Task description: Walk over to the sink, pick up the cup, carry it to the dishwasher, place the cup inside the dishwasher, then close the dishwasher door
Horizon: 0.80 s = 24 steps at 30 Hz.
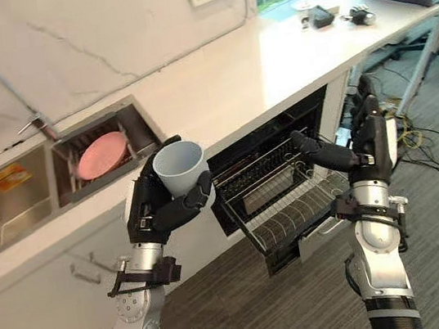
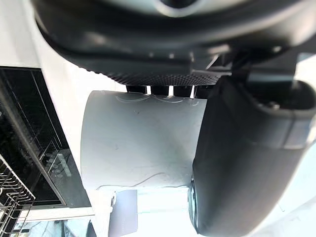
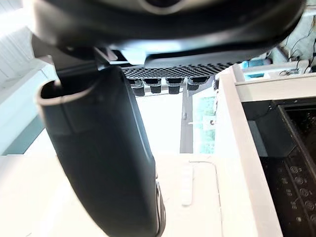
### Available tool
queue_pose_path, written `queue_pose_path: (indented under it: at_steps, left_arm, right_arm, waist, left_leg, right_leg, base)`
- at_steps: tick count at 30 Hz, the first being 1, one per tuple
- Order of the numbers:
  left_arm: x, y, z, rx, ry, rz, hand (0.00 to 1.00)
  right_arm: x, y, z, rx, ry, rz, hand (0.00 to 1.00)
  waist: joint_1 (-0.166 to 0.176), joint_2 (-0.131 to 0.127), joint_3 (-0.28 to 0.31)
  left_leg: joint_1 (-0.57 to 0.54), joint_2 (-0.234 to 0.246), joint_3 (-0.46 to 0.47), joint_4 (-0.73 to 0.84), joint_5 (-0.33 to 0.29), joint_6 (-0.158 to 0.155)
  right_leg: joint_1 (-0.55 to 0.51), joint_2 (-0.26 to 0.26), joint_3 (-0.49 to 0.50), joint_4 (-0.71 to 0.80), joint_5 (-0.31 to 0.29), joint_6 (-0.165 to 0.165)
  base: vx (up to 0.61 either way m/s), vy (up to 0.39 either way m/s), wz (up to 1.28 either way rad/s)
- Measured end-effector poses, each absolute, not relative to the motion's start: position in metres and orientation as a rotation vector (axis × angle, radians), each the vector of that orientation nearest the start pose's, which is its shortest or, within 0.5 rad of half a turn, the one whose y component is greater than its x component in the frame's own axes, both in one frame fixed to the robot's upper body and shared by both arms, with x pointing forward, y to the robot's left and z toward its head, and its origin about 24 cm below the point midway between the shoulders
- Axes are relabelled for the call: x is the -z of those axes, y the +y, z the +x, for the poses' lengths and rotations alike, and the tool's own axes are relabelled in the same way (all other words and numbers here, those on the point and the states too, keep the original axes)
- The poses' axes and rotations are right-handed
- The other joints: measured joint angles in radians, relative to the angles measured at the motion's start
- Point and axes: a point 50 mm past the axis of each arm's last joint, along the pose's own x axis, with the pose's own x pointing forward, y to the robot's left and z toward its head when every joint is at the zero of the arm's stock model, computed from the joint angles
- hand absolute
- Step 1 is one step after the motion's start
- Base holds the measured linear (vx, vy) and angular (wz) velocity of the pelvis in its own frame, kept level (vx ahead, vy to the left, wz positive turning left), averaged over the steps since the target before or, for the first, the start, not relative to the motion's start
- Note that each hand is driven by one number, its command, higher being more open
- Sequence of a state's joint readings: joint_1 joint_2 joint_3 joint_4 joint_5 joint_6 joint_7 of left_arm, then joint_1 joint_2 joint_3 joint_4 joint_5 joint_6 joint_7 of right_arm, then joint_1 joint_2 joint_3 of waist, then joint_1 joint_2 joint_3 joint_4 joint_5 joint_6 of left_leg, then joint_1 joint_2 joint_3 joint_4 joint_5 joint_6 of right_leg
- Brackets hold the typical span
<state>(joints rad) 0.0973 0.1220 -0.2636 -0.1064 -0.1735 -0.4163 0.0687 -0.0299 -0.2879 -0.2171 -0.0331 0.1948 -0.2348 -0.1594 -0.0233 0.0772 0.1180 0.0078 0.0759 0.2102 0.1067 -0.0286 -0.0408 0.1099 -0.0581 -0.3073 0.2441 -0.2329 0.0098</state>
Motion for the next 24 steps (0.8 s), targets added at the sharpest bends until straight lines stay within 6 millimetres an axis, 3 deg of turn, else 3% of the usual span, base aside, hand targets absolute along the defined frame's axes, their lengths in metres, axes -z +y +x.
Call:
queue_pose_path:
  at_steps: [2,3,4,5,7,16,20,24]
  left_arm:
    - [-0.084,0.116,0.227,0.167,-0.412,-0.148,0.0]
    - [-0.088,0.119,0.231,0.157,-0.432,-0.148,0.0]
    - [-0.09,0.119,0.232,0.149,-0.442,-0.152,0.0]
    - [-0.094,0.125,0.235,0.135,-0.461,-0.141,0.0]
    - [-0.093,0.123,0.236,0.137,-0.452,-0.147,0.0]
    - [-0.091,0.125,0.239,0.131,-0.424,0.014,0.0]
    - [-0.093,0.127,0.241,0.065,-0.444,0.119,0.0]
    - [-0.094,0.122,0.248,0.046,-0.471,0.224,0.0]
  right_arm:
    - [-0.105,-0.263,0.247,0.364,-0.343,-0.08,1.0]
    - [-0.105,-0.262,0.247,0.337,-0.336,-0.078,1.0]
    - [-0.106,-0.259,0.247,0.317,-0.343,-0.075,1.0]
    - [-0.112,-0.251,0.246,0.275,-0.37,-0.065,1.0]
    - [-0.118,-0.244,0.246,0.206,-0.393,-0.04,1.0]
    - [-0.106,-0.207,0.25,-0.057,-0.355,0.212,1.0]
    - [-0.118,-0.186,0.246,-0.221,-0.42,0.332,1.0]
    - [-0.125,-0.172,0.244,-0.34,-0.455,0.42,1.0]
  waist:
    - [-0.01,0.006,-0.001]
    - [-0.021,0.014,0.0]
    - [-0.019,0.006,-0.005]
    - [-0.023,-0.02,-0.015]
    - [-0.022,-0.01,-0.024]
    - [-0.015,-0.013,-0.022]
    - [-0.004,-0.018,-0.021]
    - [0.008,-0.028,-0.025]
  left_leg:
    - [0.05,0.01,-0.004,-0.07,0.023,0.013]
    - [0.074,0.039,-0.022,-0.085,0.023,0.013]
    - [0.077,0.039,-0.021,-0.088,0.022,0.011]
    - [0.08,0.022,-0.015,-0.09,0.006,-0.008]
    - [0.083,0.046,-0.012,-0.093,-0.012,-0.027]
    - [0.117,0.033,0.04,-0.098,-0.047,-0.017]
    - [0.116,0.019,0.059,-0.095,-0.051,-0.011]
    - [0.114,0.019,0.077,-0.087,-0.051,-0.01]
  right_leg:
    - [-0.067,-0.014,-0.021,0.172,0.006,0.015]
    - [-0.11,-0.019,-0.029,0.121,-0.055,0.016]
    - [-0.104,-0.021,-0.032,-0.003,-0.013,0.018]
    - [-0.101,-0.05,-0.051,-0.143,0.203,0.024]
    - [-0.086,-0.03,-0.058,-0.159,0.212,0.023]
    - [-0.078,-0.038,-0.034,-0.16,0.218,0.033]
    - [-0.075,-0.046,-0.016,-0.192,0.232,0.053]
    - [-0.068,-0.041,-0.003,-0.219,0.252,0.05]
  base:
    - [0.21,0.081,0.14]
    - [0.15,0.045,0.11]
    - [0.21,-0.01,0.14]
    - [0.25,-0.072,0.15]
    - [0.23,-0.085,0.07]
    - [0.05,0.036,-0.13]
    - [-0.05,0.03,-0.16]
    - [-0.07,-0.007,-0.12]
